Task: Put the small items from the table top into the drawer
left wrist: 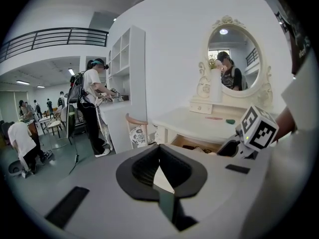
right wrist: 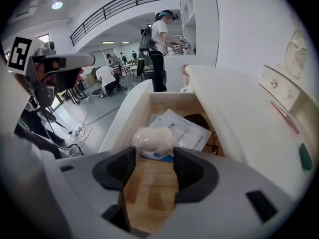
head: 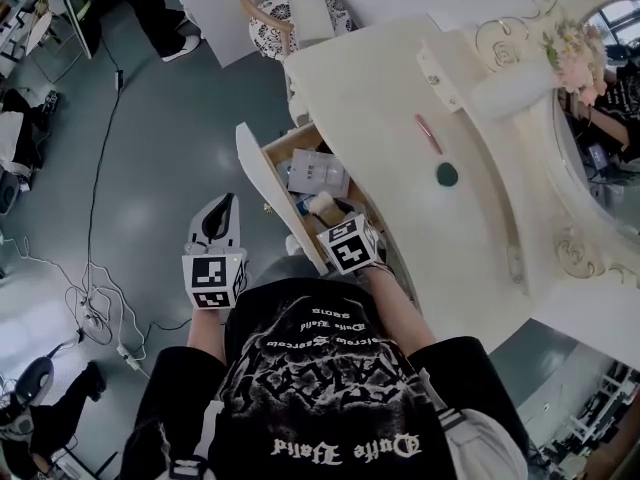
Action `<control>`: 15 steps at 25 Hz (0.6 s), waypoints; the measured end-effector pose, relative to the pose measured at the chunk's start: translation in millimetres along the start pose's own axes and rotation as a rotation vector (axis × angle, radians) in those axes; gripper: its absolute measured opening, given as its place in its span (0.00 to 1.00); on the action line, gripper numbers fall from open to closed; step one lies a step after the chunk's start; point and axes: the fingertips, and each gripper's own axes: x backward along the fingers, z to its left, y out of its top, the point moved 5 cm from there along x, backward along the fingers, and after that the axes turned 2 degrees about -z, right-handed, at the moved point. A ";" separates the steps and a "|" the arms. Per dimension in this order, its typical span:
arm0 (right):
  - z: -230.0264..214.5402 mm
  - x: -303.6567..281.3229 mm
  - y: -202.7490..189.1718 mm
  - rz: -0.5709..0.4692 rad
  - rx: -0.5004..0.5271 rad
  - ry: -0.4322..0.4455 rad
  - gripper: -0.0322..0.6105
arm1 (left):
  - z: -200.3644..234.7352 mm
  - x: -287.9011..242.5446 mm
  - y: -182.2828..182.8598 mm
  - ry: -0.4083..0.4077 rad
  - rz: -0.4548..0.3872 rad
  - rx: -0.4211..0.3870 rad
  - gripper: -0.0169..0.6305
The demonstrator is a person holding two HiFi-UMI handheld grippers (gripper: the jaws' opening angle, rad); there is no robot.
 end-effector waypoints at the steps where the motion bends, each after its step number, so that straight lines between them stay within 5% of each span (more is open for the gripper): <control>1: -0.7 -2.7 -0.8 0.013 0.002 -0.002 0.42 | 1.4 -0.9 -0.8 -0.001 0.001 0.004 0.05; 15: -9.3 -35.5 -10.4 0.100 -0.076 0.037 0.44 | 17.2 -11.7 -5.6 -0.002 0.041 0.001 0.05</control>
